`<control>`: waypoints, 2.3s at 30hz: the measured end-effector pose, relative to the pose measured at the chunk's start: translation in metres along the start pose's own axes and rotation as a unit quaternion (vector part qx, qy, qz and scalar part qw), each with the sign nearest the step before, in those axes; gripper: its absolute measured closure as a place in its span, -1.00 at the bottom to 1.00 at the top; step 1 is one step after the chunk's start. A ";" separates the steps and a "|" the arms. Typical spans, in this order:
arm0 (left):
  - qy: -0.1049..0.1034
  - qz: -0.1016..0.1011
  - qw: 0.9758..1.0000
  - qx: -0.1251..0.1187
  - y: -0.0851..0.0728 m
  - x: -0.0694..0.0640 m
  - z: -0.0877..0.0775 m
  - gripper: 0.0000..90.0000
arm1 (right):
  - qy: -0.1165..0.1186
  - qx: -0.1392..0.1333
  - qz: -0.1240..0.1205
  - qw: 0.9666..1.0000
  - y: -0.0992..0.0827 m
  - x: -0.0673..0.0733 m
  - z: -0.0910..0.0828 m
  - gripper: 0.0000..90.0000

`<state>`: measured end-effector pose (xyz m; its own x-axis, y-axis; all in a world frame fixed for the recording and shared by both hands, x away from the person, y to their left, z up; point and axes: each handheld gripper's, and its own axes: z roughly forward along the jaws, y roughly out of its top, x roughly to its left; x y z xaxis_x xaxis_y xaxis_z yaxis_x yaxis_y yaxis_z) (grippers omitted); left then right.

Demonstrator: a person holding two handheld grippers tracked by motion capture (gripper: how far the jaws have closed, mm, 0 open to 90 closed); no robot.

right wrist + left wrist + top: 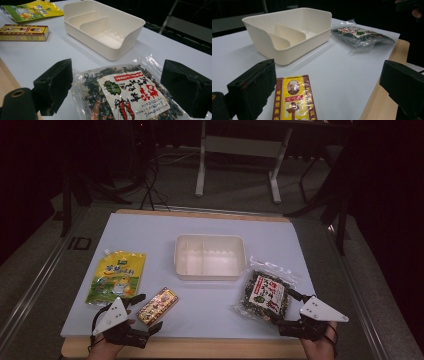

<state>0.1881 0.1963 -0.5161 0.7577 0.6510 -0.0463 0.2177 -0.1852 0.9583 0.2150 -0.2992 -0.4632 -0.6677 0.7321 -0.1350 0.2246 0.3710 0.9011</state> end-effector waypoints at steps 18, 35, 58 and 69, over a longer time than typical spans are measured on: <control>-0.013 -0.002 1.000 -0.018 0.001 -0.001 -0.001 -0.98 | 0.018 -0.012 -0.010 1.000 0.013 0.009 -0.004 -0.76; -0.021 -0.013 0.999 -0.039 0.003 0.000 -0.004 -0.97 | 0.012 -0.061 -0.009 0.998 0.054 -0.008 -0.020 -0.76; -0.029 -0.037 0.999 -0.014 0.009 -0.005 -0.008 -0.97 | -0.025 -0.042 0.015 0.999 0.069 -0.057 0.010 -0.80; -0.033 -0.038 0.999 -0.006 0.008 -0.004 -0.006 -0.97 | -0.037 0.007 0.049 0.998 0.060 -0.096 0.035 -0.79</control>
<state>0.1830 0.1964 -0.5069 0.7782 0.6129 -0.1371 0.2693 -0.1285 0.9544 0.3175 -0.3267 -0.4107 -0.5872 0.8057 -0.0776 0.2967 0.3035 0.9054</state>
